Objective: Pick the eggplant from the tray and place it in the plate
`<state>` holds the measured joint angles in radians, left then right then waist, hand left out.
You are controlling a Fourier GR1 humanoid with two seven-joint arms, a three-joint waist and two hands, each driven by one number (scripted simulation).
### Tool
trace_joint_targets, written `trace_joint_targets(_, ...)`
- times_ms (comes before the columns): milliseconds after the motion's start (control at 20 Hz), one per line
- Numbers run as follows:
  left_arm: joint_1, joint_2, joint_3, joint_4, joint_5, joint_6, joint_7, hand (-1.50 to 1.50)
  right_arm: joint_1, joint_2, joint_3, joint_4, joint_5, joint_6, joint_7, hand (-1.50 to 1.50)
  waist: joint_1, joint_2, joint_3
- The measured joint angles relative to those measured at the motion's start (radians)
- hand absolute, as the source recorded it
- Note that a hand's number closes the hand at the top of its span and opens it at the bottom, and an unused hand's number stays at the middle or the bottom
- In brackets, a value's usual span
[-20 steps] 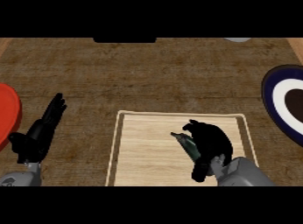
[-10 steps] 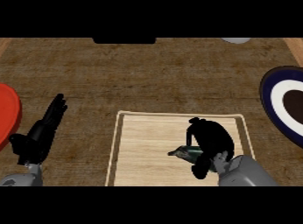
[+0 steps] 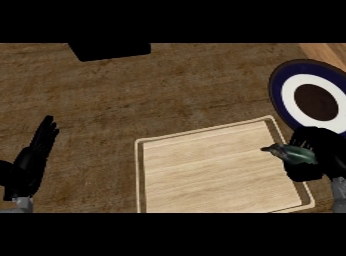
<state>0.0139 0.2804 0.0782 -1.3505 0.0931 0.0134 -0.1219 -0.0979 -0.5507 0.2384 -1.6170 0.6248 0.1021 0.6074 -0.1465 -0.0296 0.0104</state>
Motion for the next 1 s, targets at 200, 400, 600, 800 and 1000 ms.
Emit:
trace_joint_targets(200, 0.032, 0.001, 0.025, 0.002, 0.012, 0.01, -0.012, 0.0, 0.095, -0.087, -0.21, 0.024, -0.069, -0.136, -0.137, 1.5, -0.037, -0.002, 0.003)
trace_joint_targets(400, 0.053, -0.002, 0.03, -0.004, 0.015, 0.009, -0.026, 0.0, 0.219, -0.145, -0.397, 0.061, -0.168, -0.231, -0.343, 1.5, -0.038, -0.001, 0.001)
trace_joint_targets(600, 0.055, 0.006, 0.029, -0.018, 0.017, -0.003, -0.028, 0.0, 0.334, -0.174, -0.583, 0.124, -0.284, -0.291, -0.58, 1.5, -0.014, 0.003, -0.001)
trace_joint_targets(800, 0.045, 0.0, 0.011, -0.026, 0.006, -0.006, -0.029, 0.0, 0.422, -0.174, -0.773, 0.178, -0.411, -0.322, -0.811, 1.5, 0.023, 0.009, -0.004)
trace_joint_targets(1000, 0.026, -0.013, -0.022, -0.045, -0.015, -0.009, -0.017, 0.0, 0.495, -0.183, -0.95, 0.257, -0.537, -0.273, -1.01, 1.5, 0.071, 0.017, -0.007)
